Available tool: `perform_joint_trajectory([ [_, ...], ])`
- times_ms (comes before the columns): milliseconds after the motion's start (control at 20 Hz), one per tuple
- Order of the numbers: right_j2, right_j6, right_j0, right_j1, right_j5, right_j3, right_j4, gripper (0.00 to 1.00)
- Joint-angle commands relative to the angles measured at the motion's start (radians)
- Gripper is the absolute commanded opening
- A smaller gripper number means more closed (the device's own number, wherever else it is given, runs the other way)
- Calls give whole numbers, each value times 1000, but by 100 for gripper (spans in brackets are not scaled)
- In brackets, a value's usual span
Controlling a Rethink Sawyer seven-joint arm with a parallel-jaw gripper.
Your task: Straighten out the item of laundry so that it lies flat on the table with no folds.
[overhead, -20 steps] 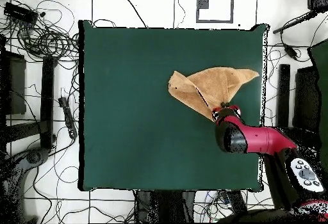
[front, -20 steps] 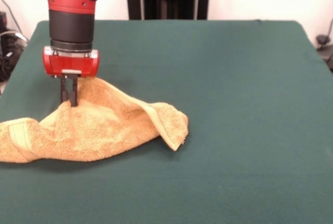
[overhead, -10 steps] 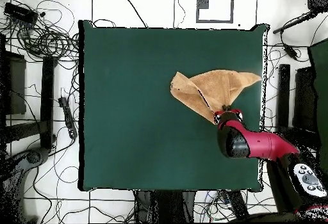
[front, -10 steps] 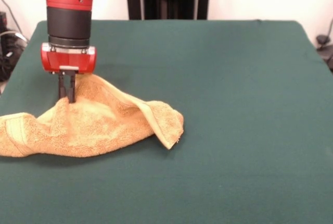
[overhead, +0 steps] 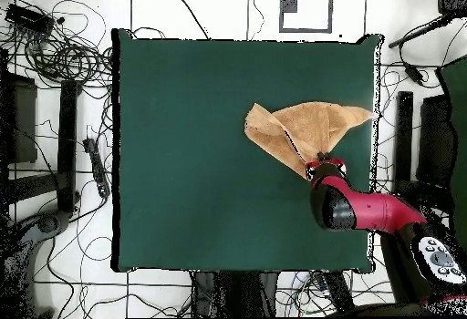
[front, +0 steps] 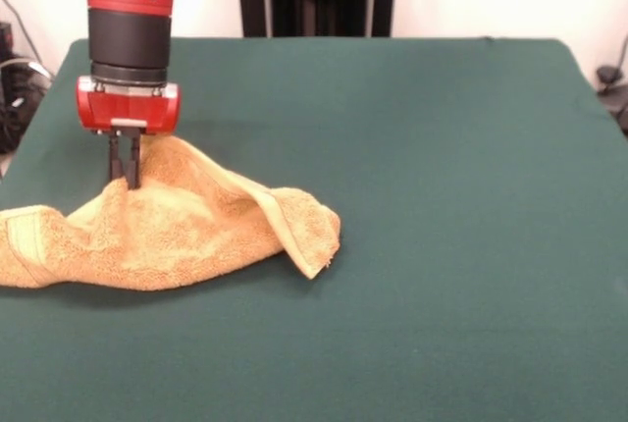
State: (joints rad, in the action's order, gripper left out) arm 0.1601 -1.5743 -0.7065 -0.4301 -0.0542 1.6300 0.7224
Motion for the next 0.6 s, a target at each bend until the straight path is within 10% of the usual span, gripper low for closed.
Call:
perform_joint_trajectory([
  [50,-103,-80,20,130,147,211,59,0],
  [600,-154,-105,65,152,71,228,47,0],
])
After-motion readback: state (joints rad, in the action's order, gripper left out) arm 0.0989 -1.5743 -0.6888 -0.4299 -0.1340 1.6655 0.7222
